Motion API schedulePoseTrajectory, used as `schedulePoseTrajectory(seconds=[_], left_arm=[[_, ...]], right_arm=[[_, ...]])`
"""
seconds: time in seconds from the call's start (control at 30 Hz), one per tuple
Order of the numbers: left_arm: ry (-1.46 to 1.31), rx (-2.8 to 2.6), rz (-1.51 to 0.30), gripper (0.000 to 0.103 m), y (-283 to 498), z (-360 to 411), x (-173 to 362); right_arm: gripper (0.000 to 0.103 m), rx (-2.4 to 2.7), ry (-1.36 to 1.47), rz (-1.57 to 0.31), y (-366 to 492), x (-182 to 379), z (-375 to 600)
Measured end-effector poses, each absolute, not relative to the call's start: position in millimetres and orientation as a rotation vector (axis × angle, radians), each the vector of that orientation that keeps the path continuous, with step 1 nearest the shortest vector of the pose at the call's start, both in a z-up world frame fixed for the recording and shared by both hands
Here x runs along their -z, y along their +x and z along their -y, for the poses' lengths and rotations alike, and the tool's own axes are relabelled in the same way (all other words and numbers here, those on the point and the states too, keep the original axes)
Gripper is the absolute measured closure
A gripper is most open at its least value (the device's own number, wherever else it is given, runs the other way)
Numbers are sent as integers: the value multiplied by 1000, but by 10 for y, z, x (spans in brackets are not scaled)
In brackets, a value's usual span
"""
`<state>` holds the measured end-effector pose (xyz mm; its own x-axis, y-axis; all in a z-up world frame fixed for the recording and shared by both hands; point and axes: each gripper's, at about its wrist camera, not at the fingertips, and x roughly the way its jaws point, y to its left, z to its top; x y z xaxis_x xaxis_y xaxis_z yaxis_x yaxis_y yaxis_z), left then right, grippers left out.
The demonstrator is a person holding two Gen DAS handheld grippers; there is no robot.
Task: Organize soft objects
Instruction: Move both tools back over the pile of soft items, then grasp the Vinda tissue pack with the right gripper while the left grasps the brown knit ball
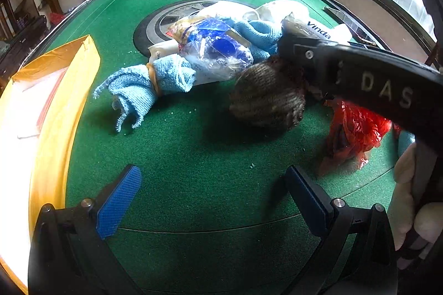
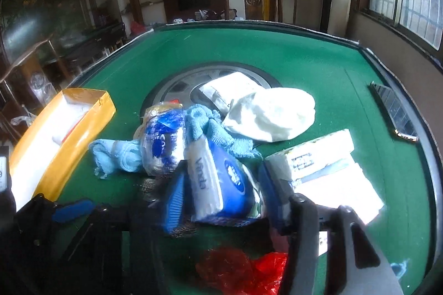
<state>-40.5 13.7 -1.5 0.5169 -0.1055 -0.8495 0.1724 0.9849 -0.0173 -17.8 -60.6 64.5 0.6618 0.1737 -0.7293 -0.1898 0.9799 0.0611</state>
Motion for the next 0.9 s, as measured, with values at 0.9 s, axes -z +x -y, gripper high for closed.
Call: schedulePoseTrajectory(seconds=[0.9], left_arm=[[-1, 201, -954, 0, -255, -483, -356]], right_arm=[[82, -261, 272, -723, -364, -921, 1180]])
